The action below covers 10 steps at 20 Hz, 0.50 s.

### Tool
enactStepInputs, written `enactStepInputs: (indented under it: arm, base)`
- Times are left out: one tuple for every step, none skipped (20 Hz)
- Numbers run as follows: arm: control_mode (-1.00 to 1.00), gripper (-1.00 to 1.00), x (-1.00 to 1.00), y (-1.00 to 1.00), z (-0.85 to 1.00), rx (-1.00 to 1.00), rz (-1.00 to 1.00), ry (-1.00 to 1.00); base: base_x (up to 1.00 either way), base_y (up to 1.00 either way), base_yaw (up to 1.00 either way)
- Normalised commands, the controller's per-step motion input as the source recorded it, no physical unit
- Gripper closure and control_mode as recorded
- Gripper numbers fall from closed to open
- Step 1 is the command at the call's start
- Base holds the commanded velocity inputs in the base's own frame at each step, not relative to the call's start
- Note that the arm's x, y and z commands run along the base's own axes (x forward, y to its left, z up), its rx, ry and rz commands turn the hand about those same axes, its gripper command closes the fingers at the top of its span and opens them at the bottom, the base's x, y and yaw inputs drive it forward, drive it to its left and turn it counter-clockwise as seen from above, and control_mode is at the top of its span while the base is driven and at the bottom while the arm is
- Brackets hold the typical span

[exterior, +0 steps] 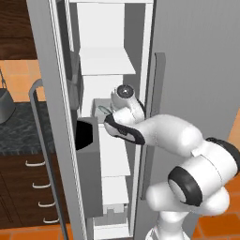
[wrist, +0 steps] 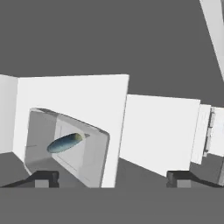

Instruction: Take the meat container that has the fish and place it on the second highest rack of the freezer. Then take the vegetable container that has the corn and tomato and place it on the highest rack of the freezer.

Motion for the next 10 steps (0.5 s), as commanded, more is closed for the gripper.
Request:
enactStepInputs:
  arm:
    - [-1.00,-1.00,-1.00,-0.34,1.00,0.09,0.00,0.00]
    - [-1.00,-1.00,-1.00,-0.38,1.00,0.09,0.00,0.00]
    - [-1.00,-1.00,-1.00,-0.44,1.00,0.07,0.00,0.05]
    - [-1.00,-1.00,-1.00,-0.50,0.98,0.06,0.00,0.09]
    - [-1.00,-1.00,-1.00,-0.51,0.91,0.07,0.00,0.16]
    - [-1.00,-1.00,-1.00,-0.42,0.87,0.05,0.00,0.23]
    - [-1.00,-1.00,-1.00,-0.38,0.76,0.02,0.06,0.25]
    - [-1.00,-1.00,-1.00,-0.31,0.66,0.00,0.11,0.25]
    - [-1.00,-1.00,-1.00,-0.26,0.55,0.00,0.18,0.22]
    - [-1.00,-1.00,-1.00,-0.14,0.47,-0.06,0.22,0.21]
  base:
    - [0.00,0.00,0.00]
    - [0.00,0.00,0.00]
    - [0.00,0.00,0.00]
    - [0.00,0.00,0.00]
    - [0.00,0.00,0.00]
    - [0.00,0.00,0.00]
    - [0.00,0.00,0.00]
    - [0.00,0.00,0.00]
    - [0.00,0.00,0.00]
    - [0.00,0.00,0.00]
